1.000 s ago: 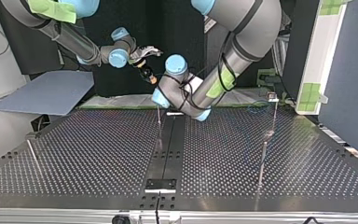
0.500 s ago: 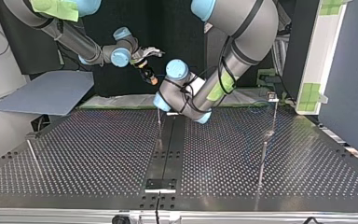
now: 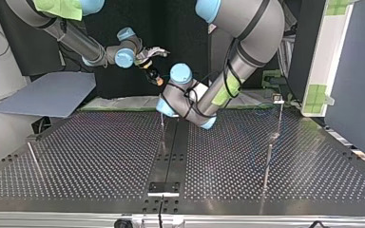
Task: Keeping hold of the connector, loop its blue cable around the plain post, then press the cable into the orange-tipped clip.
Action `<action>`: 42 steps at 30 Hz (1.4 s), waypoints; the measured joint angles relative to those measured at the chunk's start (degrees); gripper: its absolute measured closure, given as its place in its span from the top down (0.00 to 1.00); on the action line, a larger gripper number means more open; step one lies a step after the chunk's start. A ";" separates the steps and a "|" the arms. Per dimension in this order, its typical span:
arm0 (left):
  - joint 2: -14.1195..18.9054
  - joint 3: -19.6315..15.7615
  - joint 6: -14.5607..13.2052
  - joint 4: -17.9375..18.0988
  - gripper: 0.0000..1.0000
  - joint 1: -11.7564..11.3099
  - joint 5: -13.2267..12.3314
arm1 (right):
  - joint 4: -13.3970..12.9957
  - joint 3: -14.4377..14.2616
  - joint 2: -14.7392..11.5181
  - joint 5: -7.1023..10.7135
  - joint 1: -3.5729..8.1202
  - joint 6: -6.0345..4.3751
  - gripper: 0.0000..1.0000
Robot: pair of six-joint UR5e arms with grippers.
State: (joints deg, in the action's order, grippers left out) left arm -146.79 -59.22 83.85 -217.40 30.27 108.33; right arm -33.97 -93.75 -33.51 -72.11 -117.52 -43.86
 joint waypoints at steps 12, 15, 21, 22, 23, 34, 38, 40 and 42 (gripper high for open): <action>-3.50 0.57 -0.26 1.93 1.00 -0.69 0.10 | 0.28 0.01 -0.07 -0.22 -0.09 0.02 0.00; -4.46 1.22 -0.34 2.37 1.00 -0.69 -0.40 | 0.29 0.01 -0.07 -0.24 -0.11 0.02 0.00; -7.32 1.59 -0.42 2.69 1.00 -0.64 -0.43 | 0.26 0.01 -0.08 -0.31 -0.10 -0.04 0.00; -7.83 1.61 -0.43 2.77 1.00 -0.64 -0.43 | 0.26 0.01 -0.07 -0.31 -0.10 -0.06 0.00; -8.46 1.69 -0.43 2.93 1.00 -0.64 -0.46 | 0.26 0.01 -0.07 -0.31 -0.10 -0.07 0.00; -10.43 2.96 -0.27 7.18 1.00 -1.04 -0.67 | 0.29 0.01 -0.10 -0.30 -0.12 -0.08 0.00; -11.48 3.61 -0.20 8.04 1.00 -1.18 -0.83 | 0.35 0.01 -0.09 -0.27 -0.13 -0.04 0.00; -12.23 4.02 -0.16 8.07 1.00 -1.10 -0.86 | 0.37 0.01 -0.09 -0.25 -0.12 -0.04 0.00; -13.22 4.15 -0.07 8.29 1.00 -1.00 -0.93 | 0.38 0.01 -0.09 -0.24 -0.13 -0.04 0.00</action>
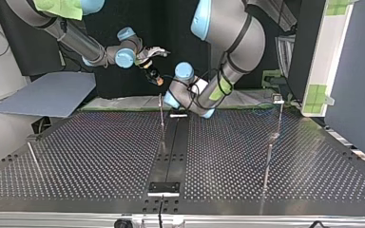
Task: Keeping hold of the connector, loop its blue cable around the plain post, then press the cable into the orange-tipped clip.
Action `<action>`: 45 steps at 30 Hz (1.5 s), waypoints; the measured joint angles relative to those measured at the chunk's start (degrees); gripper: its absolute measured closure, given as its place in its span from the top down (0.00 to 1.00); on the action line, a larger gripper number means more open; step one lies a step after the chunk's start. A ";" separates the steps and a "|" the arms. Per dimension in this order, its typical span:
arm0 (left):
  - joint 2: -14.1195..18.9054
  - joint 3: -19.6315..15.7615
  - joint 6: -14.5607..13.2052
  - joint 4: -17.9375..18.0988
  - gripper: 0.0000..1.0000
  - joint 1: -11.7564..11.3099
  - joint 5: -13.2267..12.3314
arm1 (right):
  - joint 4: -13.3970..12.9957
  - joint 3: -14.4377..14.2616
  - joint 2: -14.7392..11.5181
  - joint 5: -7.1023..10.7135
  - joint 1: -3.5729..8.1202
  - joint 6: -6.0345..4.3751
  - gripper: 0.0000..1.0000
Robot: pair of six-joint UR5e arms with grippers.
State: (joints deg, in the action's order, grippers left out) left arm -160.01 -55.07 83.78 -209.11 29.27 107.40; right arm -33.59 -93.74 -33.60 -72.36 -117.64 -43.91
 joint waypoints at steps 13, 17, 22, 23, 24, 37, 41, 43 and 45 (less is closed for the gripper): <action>-2.04 -0.61 1.01 3.18 1.00 -0.33 -0.73 | 0.00 0.08 0.00 0.01 0.03 -0.06 0.00; -2.06 -0.92 1.15 3.94 1.00 -0.34 -0.64 | 0.03 0.08 -0.01 0.02 0.07 -0.05 0.00; -2.03 -1.64 1.18 5.40 1.00 -0.31 0.04 | 0.08 0.09 -0.01 -0.01 0.09 -0.10 0.00; -2.03 -1.85 1.16 5.75 0.80 -0.25 0.21 | 0.08 0.09 -0.02 -0.01 0.11 -0.11 0.00; -2.02 -2.00 1.14 5.98 0.80 -0.21 0.35 | 0.09 0.09 -0.01 -0.03 0.15 -0.12 0.00; -1.86 -3.74 1.87 8.92 0.02 -0.04 1.05 | 0.09 0.09 0.01 -0.06 0.40 -0.28 0.00; -1.33 -3.98 3.19 10.46 0.02 0.00 0.58 | 0.09 0.09 0.00 -0.07 0.65 -0.59 0.00; -0.77 -4.43 3.99 11.31 0.02 -0.06 0.58 | 0.07 0.08 -0.01 -0.07 0.77 -0.88 0.00; 0.10 -5.23 4.84 12.30 0.02 -0.24 0.57 | 0.00 0.09 -0.01 -0.12 0.95 -1.42 0.00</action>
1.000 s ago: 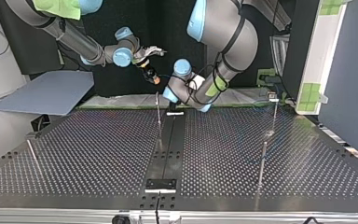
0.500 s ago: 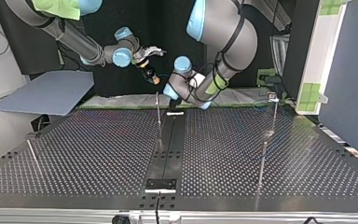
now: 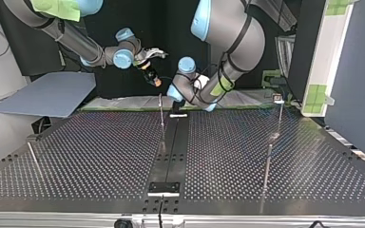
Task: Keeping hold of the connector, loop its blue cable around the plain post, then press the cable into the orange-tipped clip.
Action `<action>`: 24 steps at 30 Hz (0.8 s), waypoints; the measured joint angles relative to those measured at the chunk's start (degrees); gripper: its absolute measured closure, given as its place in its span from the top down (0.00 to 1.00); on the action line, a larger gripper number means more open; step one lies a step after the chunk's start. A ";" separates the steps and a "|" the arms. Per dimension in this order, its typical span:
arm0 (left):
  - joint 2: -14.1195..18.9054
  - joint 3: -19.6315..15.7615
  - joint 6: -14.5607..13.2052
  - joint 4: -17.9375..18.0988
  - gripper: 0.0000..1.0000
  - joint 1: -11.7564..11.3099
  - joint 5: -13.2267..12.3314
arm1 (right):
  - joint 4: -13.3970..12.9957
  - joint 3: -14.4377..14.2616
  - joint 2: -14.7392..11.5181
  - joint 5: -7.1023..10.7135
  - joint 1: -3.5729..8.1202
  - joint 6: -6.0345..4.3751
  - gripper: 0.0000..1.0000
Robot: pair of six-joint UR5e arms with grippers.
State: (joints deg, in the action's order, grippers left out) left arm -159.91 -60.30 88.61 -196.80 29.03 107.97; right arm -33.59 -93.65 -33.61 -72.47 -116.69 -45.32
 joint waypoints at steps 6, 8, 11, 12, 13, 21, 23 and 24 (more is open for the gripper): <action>3.19 -3.16 1.42 3.29 0.02 -0.53 0.08 | -0.23 0.06 -0.01 -0.19 0.65 -1.84 0.00; 4.22 -4.17 2.00 4.33 0.02 -0.64 0.19 | -0.34 0.06 -0.01 -0.23 0.91 -2.50 0.00; 5.82 -5.78 2.99 5.93 0.02 -0.62 0.62 | -0.46 0.07 -0.01 -0.30 1.31 -3.51 0.00; 6.34 -6.31 3.31 6.47 0.02 -0.59 0.83 | -0.54 0.07 -0.01 -0.32 1.44 -3.88 0.00; 6.88 -6.85 3.65 6.99 0.02 -0.55 1.04 | -0.67 0.07 -0.01 -0.32 1.56 -4.28 0.00; 11.80 -11.76 5.80 11.92 0.02 0.08 2.11 | -1.53 0.04 -0.02 -0.39 2.52 -6.45 0.00; 12.91 -12.87 6.35 13.01 0.02 0.30 2.66 | -1.55 0.04 -0.06 -0.39 2.78 -6.73 0.00; 13.41 -13.37 6.54 13.54 0.02 0.42 2.89 | -1.56 0.05 -0.07 -0.39 2.87 -6.81 0.00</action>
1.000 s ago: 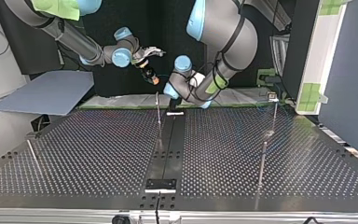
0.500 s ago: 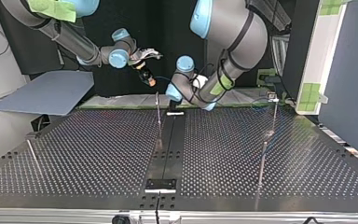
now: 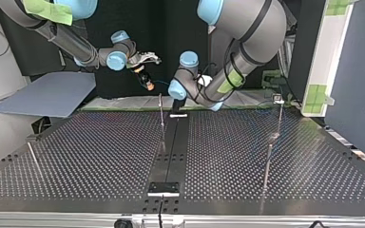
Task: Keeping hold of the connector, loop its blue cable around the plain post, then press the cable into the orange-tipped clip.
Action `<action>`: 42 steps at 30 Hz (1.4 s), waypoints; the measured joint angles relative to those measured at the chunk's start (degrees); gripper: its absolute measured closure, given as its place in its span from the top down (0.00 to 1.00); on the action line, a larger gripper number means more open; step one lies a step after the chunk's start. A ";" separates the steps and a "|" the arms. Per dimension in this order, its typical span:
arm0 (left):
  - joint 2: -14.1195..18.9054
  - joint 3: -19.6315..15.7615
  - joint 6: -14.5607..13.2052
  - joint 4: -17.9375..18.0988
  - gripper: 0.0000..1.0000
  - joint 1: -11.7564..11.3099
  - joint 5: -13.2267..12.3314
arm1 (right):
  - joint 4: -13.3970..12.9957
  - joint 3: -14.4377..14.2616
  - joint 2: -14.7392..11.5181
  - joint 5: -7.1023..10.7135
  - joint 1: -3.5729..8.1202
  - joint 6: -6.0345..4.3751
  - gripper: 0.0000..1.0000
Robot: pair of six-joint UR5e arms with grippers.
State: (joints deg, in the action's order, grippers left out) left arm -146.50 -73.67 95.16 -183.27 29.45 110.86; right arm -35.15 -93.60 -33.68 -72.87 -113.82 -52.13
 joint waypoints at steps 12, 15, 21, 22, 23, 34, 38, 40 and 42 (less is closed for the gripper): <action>4.60 -6.99 1.13 6.98 0.02 2.34 2.57 | 0.45 -0.12 -2.13 0.76 0.57 -1.32 0.00; 4.68 -8.70 1.40 8.69 0.02 2.90 3.42 | 0.56 -0.23 -2.91 0.87 0.68 -1.69 0.00; 4.69 -12.23 2.90 12.21 0.02 5.02 5.62 | -0.50 -1.57 -5.35 0.86 1.06 -3.40 0.00; 4.69 -12.76 3.08 12.76 0.02 5.32 5.92 | -0.87 -1.87 -5.77 0.84 1.15 -3.80 0.00; 4.70 -13.45 3.33 13.41 0.02 5.71 6.35 | -1.31 -2.17 -6.23 0.77 1.24 -4.33 0.00; 4.70 -18.32 5.50 19.15 0.02 7.91 8.87 | -2.55 -2.69 -7.03 -1.30 1.85 -6.48 0.00; 4.70 -17.79 6.35 21.55 0.02 8.12 8.92 | -3.47 -2.75 -7.00 -2.41 1.59 -7.59 0.00; 4.68 -17.28 6.53 22.59 0.02 8.19 8.93 | -3.82 -2.75 -6.99 -2.74 1.43 -7.91 0.00; 4.65 -16.37 6.67 23.87 0.02 8.24 8.96 | -4.05 -2.76 -6.98 -2.81 1.25 -8.04 0.00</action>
State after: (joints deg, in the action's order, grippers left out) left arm -141.85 -90.04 101.83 -159.40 37.69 119.82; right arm -39.21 -96.36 -40.67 -75.68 -112.57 -60.17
